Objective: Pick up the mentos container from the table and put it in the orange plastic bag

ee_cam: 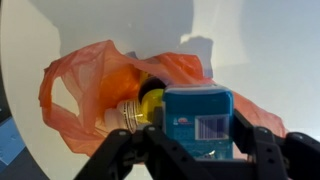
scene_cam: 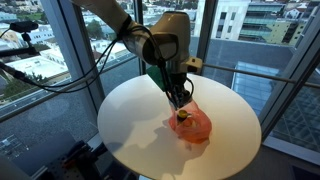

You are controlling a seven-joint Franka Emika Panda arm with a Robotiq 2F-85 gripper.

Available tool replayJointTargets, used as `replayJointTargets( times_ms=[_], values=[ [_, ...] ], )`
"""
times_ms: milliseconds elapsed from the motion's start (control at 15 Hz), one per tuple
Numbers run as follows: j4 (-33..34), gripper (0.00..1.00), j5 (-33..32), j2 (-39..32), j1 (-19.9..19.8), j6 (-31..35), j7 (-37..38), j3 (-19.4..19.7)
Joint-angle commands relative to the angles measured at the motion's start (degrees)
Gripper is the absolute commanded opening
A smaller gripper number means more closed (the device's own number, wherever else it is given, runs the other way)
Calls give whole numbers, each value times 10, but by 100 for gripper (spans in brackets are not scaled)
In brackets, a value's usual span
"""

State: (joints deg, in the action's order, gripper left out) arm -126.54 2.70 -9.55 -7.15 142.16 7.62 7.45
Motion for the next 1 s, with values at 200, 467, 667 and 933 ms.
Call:
replayJointTargets(
  times_ms=[200, 467, 667, 933],
  values=[
    [48, 40, 18, -36, 2, -16, -10, -10],
    [72, 40, 19, -52, 1, -21, -10, -13],
    [84, 40, 19, -65, -2, -20, -12, -12],
    [93, 40, 23, -79, -6, -18, -16, -12]
  ],
)
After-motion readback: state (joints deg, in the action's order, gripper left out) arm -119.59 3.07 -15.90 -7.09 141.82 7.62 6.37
